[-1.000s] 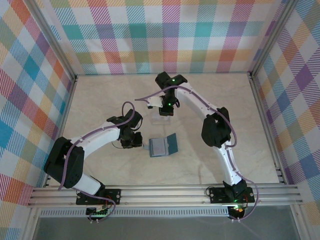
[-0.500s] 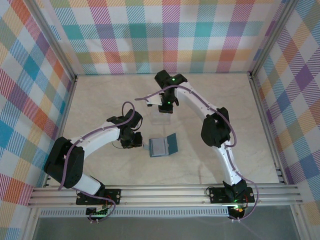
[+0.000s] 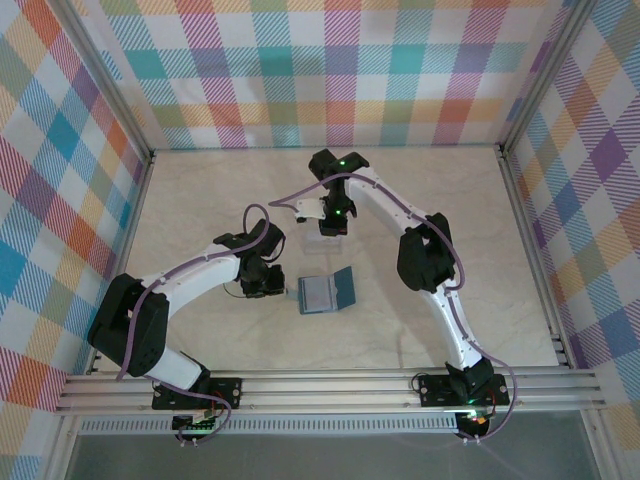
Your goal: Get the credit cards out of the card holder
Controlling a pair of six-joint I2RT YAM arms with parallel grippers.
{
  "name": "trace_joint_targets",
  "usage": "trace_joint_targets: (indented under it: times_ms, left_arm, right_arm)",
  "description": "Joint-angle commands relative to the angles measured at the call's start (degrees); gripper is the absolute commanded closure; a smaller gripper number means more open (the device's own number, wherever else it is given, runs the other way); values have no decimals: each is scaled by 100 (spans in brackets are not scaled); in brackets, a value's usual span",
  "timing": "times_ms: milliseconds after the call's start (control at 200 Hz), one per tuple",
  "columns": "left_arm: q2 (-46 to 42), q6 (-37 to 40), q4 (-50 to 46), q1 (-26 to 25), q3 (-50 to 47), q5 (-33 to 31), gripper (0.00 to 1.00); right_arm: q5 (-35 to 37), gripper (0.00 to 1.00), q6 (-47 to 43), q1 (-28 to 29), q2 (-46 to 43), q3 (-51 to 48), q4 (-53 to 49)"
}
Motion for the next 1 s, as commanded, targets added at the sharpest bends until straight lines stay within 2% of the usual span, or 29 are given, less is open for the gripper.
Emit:
trace_joint_targets:
  times_ms: [0,445,620,760,995]
  left_arm:
    - [-131,-41,-93,66,-90,-72,83]
    - [-123,-64,-66,66,-104,-69,83]
    - [-105,-64,-66,66,-78,-68,83]
    - [-105,-71,-67,66,-72,-62,83]
    - [4,-59,-14,70,-18,36,83]
  right_arm:
    - [-287,100,-199,-27,36,127,-467]
    - [-255,98,-124,-15,242,127,-439]
    - [-196,92,-111,-13,279,136,-332]
    - [-78,83,-41,-9,242,136,-171]
    - [63,76,82,2,-28,85,173]
